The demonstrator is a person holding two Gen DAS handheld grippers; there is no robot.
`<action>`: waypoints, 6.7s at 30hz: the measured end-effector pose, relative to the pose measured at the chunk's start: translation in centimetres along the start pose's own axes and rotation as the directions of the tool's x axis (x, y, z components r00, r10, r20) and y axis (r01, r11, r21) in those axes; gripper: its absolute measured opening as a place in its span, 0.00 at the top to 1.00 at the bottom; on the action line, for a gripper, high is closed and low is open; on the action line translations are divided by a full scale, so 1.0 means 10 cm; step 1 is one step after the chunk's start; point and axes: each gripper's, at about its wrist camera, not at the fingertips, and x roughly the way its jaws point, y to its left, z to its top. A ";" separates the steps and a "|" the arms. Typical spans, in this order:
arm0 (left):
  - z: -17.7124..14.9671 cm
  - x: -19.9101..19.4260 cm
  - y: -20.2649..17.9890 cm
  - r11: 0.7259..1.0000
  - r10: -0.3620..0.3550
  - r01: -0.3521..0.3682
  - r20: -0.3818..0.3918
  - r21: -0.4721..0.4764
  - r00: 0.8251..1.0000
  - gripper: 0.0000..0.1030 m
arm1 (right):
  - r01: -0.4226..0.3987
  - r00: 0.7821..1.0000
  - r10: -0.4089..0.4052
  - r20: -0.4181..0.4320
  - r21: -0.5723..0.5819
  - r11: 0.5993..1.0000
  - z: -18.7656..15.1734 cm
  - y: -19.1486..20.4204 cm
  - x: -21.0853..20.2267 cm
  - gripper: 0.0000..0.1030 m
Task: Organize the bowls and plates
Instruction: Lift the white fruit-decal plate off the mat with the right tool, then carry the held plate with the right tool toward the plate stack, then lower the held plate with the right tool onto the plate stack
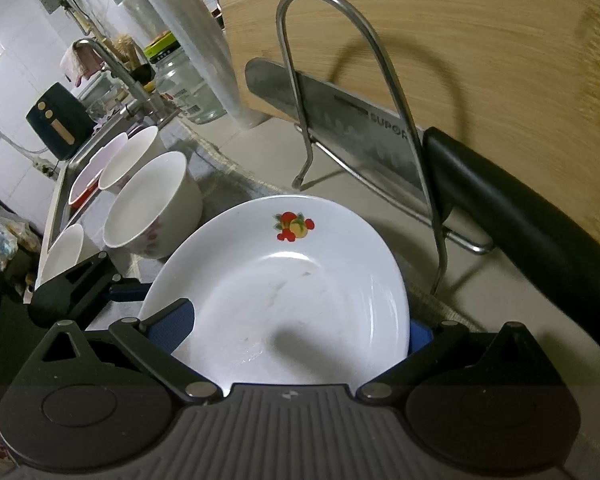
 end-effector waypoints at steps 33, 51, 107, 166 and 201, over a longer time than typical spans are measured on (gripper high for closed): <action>0.01 -0.12 -0.02 0.999 -0.028 0.028 -0.008 0.030 1.000 0.01 | -0.032 0.999 0.032 0.012 0.022 0.999 -0.04 0.08 -0.08 0.00; -0.01 -0.35 -0.04 0.999 -0.050 0.050 -0.008 0.022 0.999 0.01 | -0.028 0.999 0.028 0.032 -0.009 1.000 -0.25 0.52 -0.34 0.00; 0.25 -0.62 -1.04 0.877 -0.390 0.381 -0.031 0.292 0.920 0.01 | 0.194 0.944 -0.261 0.201 0.301 0.934 -1.90 0.85 -1.66 0.00; 0.47 -0.18 -1.39 0.846 -0.416 0.444 -0.155 0.296 0.896 0.01 | 0.284 0.934 -0.346 0.089 0.403 0.870 -2.13 0.43 -1.63 0.00; 0.49 -0.14 -1.41 0.842 -0.386 0.428 -0.187 0.328 0.903 0.02 | 0.315 0.922 -0.379 0.074 0.423 0.849 -2.20 0.56 -1.72 0.00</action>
